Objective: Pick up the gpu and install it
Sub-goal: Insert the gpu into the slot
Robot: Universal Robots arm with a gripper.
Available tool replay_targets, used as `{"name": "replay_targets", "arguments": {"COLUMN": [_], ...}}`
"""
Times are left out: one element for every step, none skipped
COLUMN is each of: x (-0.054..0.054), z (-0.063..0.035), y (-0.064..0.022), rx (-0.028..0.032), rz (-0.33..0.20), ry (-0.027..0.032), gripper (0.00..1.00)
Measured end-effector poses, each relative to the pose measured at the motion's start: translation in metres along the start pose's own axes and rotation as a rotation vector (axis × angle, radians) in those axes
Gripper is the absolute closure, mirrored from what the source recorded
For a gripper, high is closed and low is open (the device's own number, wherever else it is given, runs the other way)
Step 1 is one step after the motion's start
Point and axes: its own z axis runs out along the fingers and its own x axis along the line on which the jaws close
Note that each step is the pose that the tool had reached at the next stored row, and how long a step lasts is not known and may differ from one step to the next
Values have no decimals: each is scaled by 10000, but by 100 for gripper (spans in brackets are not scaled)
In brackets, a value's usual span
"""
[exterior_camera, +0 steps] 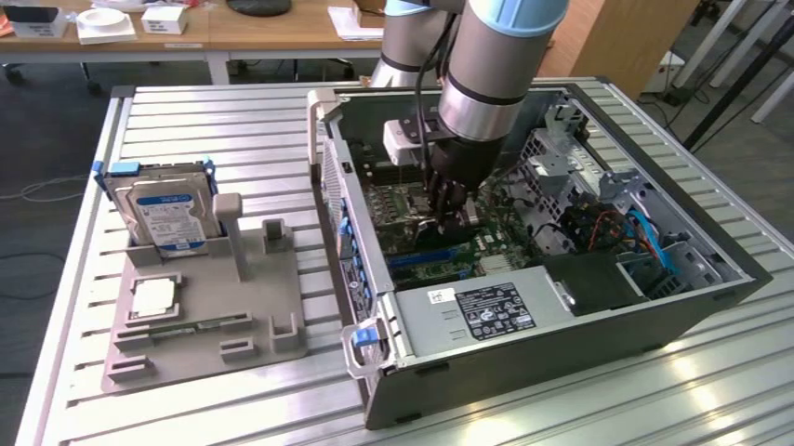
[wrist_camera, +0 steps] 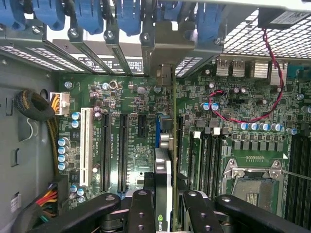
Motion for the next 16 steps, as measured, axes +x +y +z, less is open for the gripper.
{"name": "replay_targets", "arguments": {"x": [2,4,8,9,10,11,12,13,13,13,13,13,13,13,13,13], "z": [0,0,0,0,0,0,0,0,-1,0,-1,-1,0,0,-1,0], "y": [0,0,0,0,0,0,0,-1,-1,-1,-1,-1,-2,-3,-3,-2], "rx": [0,2,2,3,3,4,4,4,4,5,4,4,4,5,4,4], "rz": [12,31,54,74,86,97,106,112,116,120,123,124,126,130,136,143], "ry": [0,-1,0,0,0,0,0,0,0,0,6,14,23,37,49,65], "gripper": [73,73,73,73,73,73,73,73,73,73,73,73,73,73,73,73]}}
